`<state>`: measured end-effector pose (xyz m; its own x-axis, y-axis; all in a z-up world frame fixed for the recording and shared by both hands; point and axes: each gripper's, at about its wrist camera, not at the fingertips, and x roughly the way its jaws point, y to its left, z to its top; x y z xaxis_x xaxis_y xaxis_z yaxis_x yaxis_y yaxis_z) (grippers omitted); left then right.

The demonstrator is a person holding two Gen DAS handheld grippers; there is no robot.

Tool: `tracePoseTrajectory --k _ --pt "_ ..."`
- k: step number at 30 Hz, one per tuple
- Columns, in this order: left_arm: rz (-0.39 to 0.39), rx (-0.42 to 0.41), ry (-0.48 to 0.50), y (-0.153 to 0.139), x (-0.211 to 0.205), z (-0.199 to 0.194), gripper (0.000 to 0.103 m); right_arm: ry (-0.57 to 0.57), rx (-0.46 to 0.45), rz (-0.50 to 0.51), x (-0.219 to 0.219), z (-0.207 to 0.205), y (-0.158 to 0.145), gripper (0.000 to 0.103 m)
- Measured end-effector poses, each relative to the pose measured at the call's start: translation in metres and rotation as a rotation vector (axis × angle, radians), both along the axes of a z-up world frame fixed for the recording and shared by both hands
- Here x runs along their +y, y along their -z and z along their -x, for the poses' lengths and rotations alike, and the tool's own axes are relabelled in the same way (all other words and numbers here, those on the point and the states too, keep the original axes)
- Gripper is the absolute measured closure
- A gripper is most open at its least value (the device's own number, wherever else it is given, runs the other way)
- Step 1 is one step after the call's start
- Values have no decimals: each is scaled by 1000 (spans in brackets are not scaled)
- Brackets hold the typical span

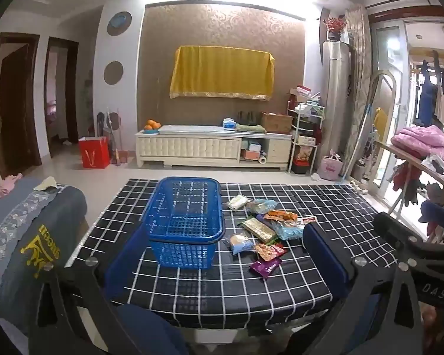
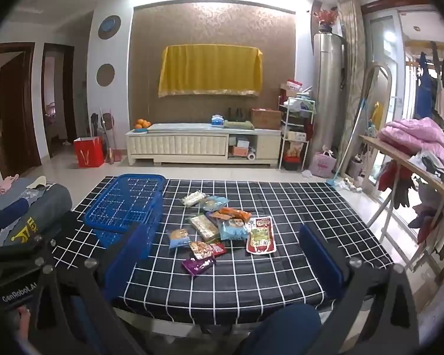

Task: Organize snacks

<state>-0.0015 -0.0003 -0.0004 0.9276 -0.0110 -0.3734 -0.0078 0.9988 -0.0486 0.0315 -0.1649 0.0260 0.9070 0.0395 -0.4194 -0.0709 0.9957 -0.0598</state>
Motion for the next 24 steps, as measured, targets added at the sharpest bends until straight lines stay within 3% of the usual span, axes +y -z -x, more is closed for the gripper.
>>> tracePoseTrajectory --k 6,24 --pt "-5 61 2 4 -7 -8 0 -8 20 6 1 -7 2 0" --pt "28 72 4 6 2 -5 0 -8 29 -9 -1 -2 4 0"
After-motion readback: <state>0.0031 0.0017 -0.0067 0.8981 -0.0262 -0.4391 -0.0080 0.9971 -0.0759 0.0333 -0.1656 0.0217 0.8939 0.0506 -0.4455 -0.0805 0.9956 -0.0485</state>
